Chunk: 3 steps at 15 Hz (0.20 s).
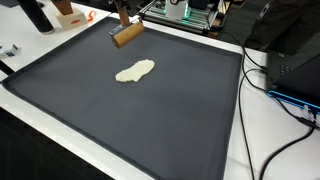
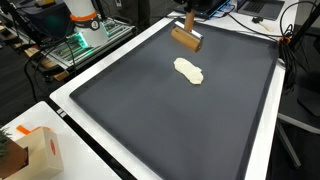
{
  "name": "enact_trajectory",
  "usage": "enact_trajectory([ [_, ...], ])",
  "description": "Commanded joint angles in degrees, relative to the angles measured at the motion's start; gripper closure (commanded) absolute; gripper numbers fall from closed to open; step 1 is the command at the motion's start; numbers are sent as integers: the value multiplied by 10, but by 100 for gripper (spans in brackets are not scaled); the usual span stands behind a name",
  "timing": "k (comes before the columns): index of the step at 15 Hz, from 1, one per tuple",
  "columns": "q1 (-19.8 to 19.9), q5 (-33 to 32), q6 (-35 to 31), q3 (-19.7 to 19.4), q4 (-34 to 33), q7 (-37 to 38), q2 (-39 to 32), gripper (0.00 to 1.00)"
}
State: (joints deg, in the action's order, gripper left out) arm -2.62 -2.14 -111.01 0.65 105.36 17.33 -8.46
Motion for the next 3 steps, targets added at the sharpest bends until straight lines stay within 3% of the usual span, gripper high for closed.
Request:
enact_trajectory([
  [1, 0, 0, 2, 0, -2, 0, 0, 56],
  [3, 0, 0, 2, 0, -2, 0, 0, 56],
])
